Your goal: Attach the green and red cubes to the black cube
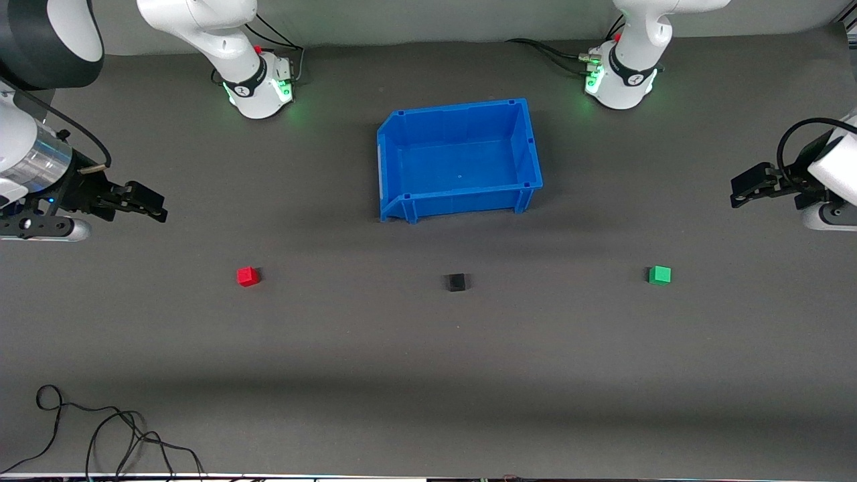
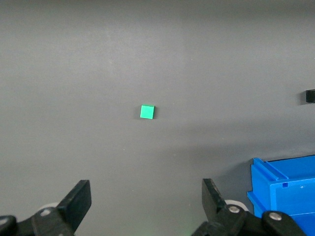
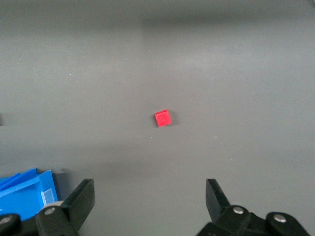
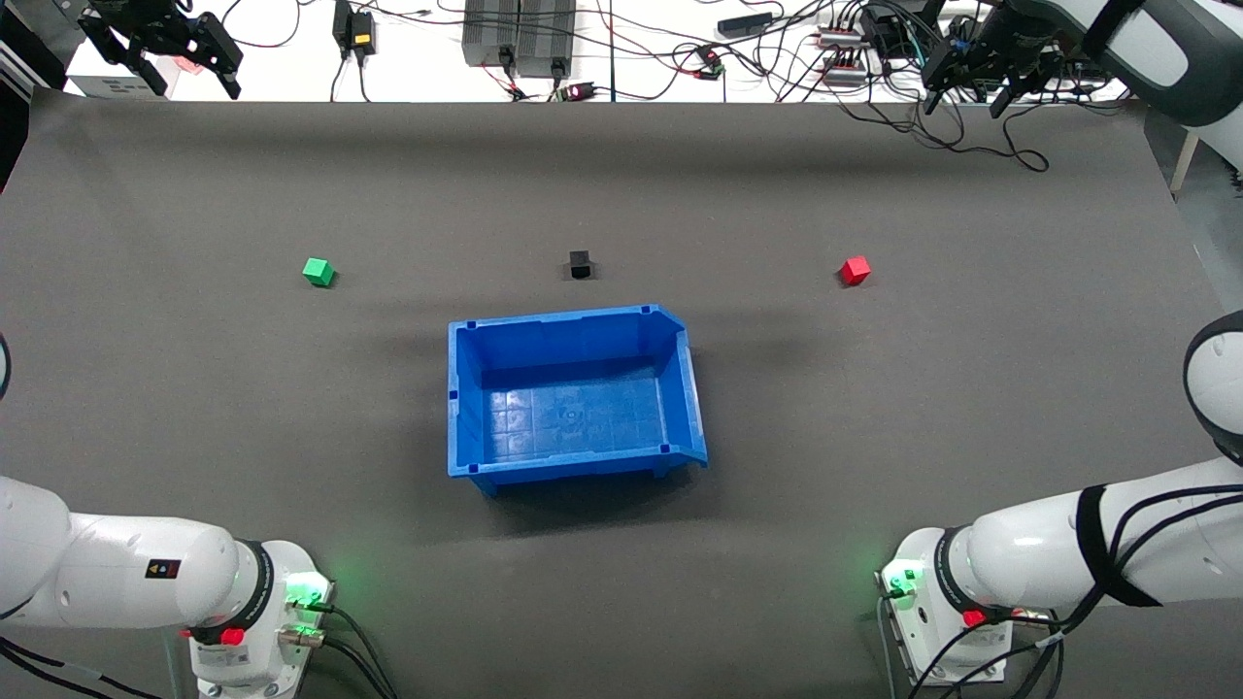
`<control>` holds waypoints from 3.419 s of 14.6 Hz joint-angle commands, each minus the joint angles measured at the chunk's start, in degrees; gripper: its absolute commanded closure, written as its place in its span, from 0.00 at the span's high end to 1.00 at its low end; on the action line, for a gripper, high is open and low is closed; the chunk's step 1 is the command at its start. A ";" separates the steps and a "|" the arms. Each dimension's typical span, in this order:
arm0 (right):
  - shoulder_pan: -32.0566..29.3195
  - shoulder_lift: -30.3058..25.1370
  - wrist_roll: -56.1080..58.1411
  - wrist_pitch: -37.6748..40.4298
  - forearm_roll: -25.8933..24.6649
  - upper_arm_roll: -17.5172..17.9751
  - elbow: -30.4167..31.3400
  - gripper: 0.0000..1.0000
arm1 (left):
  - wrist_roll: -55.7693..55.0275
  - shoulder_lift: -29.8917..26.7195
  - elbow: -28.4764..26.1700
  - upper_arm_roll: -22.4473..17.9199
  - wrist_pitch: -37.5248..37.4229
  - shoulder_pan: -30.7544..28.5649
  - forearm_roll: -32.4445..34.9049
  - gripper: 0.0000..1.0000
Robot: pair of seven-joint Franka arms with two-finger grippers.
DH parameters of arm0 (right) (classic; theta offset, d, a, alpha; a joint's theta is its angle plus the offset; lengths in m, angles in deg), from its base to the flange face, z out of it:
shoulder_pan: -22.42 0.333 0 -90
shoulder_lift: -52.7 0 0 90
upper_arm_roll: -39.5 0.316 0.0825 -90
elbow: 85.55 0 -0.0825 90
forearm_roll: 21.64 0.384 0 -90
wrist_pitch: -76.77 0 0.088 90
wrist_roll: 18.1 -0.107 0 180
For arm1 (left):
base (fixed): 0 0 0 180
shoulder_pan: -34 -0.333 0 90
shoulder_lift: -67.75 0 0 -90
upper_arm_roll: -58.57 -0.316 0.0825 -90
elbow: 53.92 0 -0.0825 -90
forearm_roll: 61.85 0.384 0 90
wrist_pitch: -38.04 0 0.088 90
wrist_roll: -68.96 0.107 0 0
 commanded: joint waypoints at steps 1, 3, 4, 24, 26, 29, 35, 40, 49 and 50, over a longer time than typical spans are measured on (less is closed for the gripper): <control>0.48 -1.05 -1.52 -0.94 -0.84 0.03 1.29 1.00 | 0.75 0.43 1.77 0.21 -1.56 0.11 0.37 1.00; 0.56 -0.96 -1.61 -1.03 -0.93 0.03 1.20 1.00 | 0.75 0.43 1.77 0.21 -1.56 0.11 0.37 1.00; 0.56 -0.96 -1.61 -1.03 -0.84 0.03 1.20 1.00 | 0.75 0.43 1.85 0.21 -1.56 0.11 0.37 1.00; 0.48 19.07 0.58 -15.69 -1.01 -0.23 2.51 1.00 | -25.57 1.65 1.42 -0.31 -1.82 -1.55 -3.21 1.00; 0.65 20.74 1.38 -20.51 -1.01 -0.23 4.88 1.00 | -36.82 1.92 1.42 -0.23 -1.30 -3.92 -5.95 1.00; 1.09 23.55 3.39 -30.44 -1.37 -0.23 10.32 1.00 | -49.67 3.50 0.98 -0.32 -1.30 -5.07 -8.15 1.00; 1.36 28.13 3.40 -44.06 -1.72 -0.23 16.92 1.00 | -67.88 3.59 -6.30 -0.32 5.28 -9.99 -14.73 1.00; 1.27 29.19 4.01 -47.87 -1.72 -0.23 19.57 1.00 | -67.46 3.76 -20.35 -0.32 19.41 -11.31 -19.74 1.00; 0.83 29.36 4.28 -50.60 -1.72 -0.32 21.94 0.33 | -56.21 16.23 -30.49 0.12 42.10 -11.50 -28.01 1.00; 0.74 29.71 4.28 -50.68 -1.72 -0.32 21.94 0.33 | -56.21 17.72 -30.58 0.21 44.04 -11.23 -28.10 1.00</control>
